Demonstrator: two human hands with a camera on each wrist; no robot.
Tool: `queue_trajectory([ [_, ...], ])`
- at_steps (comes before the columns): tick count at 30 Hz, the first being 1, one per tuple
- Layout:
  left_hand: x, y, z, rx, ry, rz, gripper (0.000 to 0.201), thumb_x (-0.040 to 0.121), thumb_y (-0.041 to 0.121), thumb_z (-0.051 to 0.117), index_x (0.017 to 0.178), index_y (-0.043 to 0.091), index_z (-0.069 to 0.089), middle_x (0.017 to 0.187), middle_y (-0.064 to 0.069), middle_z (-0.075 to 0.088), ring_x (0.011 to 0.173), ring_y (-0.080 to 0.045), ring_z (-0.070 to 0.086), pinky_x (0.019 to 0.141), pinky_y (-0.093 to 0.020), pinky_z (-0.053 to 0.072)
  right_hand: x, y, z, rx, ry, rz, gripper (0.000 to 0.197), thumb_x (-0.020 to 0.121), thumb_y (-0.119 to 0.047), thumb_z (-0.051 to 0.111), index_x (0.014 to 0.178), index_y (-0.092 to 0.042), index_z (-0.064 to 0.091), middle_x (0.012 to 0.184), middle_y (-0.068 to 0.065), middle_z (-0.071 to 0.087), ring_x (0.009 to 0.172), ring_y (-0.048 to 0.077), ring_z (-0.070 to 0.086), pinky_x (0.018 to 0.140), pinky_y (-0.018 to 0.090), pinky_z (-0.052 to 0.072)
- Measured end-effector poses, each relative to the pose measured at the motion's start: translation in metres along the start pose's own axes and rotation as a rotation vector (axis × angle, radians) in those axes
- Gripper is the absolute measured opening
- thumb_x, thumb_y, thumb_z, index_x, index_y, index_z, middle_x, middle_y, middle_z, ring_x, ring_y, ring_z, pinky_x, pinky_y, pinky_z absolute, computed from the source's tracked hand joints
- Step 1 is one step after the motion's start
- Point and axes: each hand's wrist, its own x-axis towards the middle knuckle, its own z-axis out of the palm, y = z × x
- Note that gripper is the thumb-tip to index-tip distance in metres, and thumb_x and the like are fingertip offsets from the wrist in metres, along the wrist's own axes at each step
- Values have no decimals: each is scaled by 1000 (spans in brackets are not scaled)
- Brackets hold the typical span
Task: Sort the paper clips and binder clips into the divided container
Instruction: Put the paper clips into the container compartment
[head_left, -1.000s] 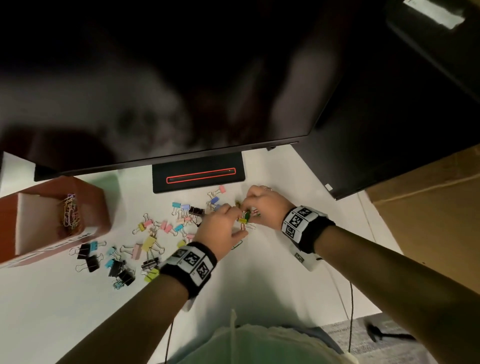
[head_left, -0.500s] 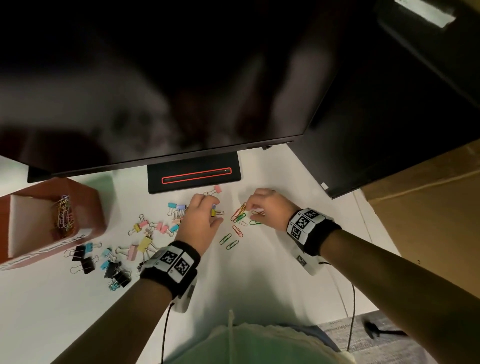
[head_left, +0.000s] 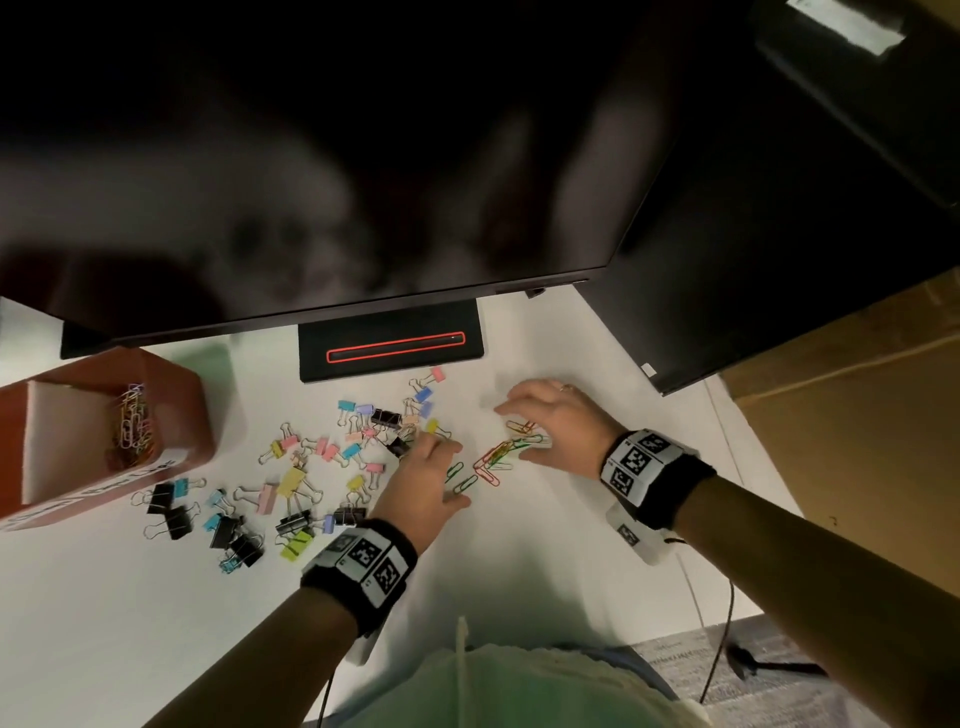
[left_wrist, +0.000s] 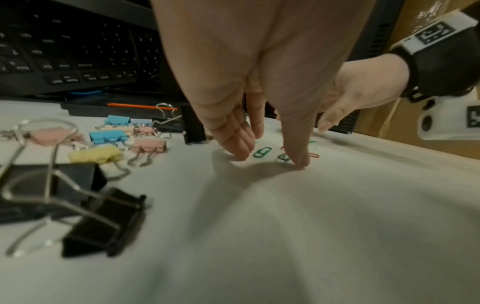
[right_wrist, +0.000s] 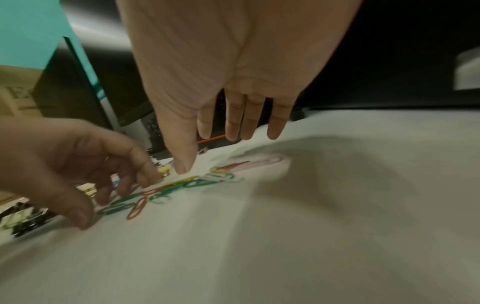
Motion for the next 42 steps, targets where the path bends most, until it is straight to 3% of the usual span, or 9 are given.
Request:
queue_trajectory([
  [4,5,-1,4,-50,55,-4,42,79,11,69,119,8,55,116,-8,51,95,-18,53,91,-30,48,-8,7,-8,43,-40,149,67,75,-27,74,135,-22,44,134,0,43,123,19,39,107,28,32],
  [7,10,-1,3,-71,102,9,25,78,8,68,103,6,63,97,-8,59,86,-19,55,83,-36,50,-5,1,2,59,-40,178,57,79,-20,71,132,-16,50,129,2,47,120,20,41,105,25,32],
  [12,17,2,1,10,48,30,9,80,7,64,89,6,65,89,-7,58,79,-15,50,76,-28,47,9,-8,3,74,-67,209,32,84,-7,62,115,-10,64,118,9,58,111,27,52,100,29,40],
  [17,22,4,-2,49,19,40,7,81,8,64,88,7,65,87,-1,50,78,-13,48,74,-21,39,15,-9,-7,34,-129,251,25,86,-13,62,110,-10,64,112,11,60,106,26,54,93,32,44],
  [22,19,4,-3,31,26,39,3,80,6,64,82,8,63,81,0,55,76,-15,53,69,-22,42,18,-12,-11,9,-151,282,23,85,-17,65,107,-10,65,112,10,57,102,24,56,88,30,46],
  [31,15,6,-5,-99,7,30,11,81,4,62,90,10,65,82,-2,64,71,-9,54,71,-20,44,22,-11,-13,104,-166,325,20,81,-9,68,101,-9,67,104,9,69,97,23,63,89,34,52],
  [34,14,13,-5,-167,-32,58,28,81,9,64,107,17,58,77,4,60,68,-5,54,71,-18,45,21,-10,-13,107,-157,319,18,81,-8,68,99,-8,68,105,10,65,97,24,62,87,32,51],
  [37,23,22,1,-93,-58,54,45,82,13,65,123,18,50,81,2,62,75,-13,57,79,-27,50,20,-11,-12,71,-146,288,16,82,-9,66,98,-8,69,107,10,61,98,25,59,87,33,50],
  [42,35,28,10,-4,5,111,26,82,14,65,108,13,61,92,-7,60,84,-20,56,79,-32,50,16,-12,-11,67,-158,291,16,84,-8,61,99,-10,68,107,10,66,100,25,60,88,34,50],
])
